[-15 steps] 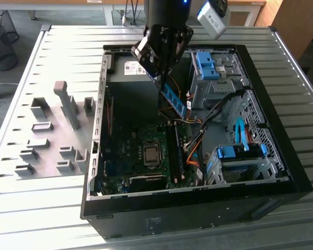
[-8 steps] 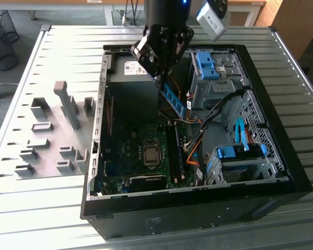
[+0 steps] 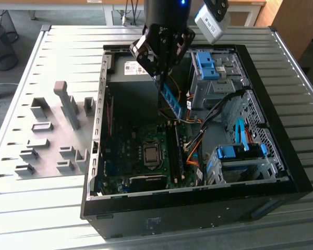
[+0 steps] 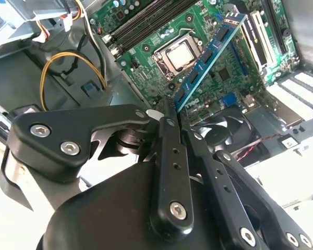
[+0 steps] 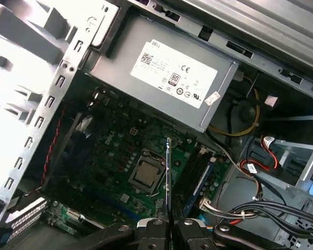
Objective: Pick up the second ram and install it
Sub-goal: 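Insert the second ram into the second slot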
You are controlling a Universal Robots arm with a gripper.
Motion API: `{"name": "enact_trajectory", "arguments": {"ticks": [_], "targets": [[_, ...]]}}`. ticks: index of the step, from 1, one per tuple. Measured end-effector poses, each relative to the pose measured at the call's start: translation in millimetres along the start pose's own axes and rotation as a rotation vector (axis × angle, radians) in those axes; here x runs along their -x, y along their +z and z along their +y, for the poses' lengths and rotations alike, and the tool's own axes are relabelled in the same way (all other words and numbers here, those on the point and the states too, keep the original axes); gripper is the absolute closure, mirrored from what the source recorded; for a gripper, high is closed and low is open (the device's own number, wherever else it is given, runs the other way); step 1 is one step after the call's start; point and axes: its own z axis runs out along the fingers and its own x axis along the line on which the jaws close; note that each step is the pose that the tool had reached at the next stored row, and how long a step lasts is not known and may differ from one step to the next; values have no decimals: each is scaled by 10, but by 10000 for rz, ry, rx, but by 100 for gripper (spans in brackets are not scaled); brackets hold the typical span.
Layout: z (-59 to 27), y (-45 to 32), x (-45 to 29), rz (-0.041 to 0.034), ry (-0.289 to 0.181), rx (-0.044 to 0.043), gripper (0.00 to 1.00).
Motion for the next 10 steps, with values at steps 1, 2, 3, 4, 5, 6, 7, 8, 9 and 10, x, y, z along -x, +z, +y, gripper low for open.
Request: {"name": "enact_trajectory", "arguments": {"ticks": [1,2,3,4,5,6,7,8,9,10], "targets": [[0,0,0,0,97,1,86],[0,1,0,0,192,3,86],[0,1,0,1,287,4,86],[0,2,0,0,382,6,86],[0,2,0,0,479,8,86],[0,3,0,1,576,9,86],[0,3,0,1,670,11,86],[0,4,0,1,763,12,86],[0,4,0,1,855,14,86],[0,5,0,1,945,15,86]]}}
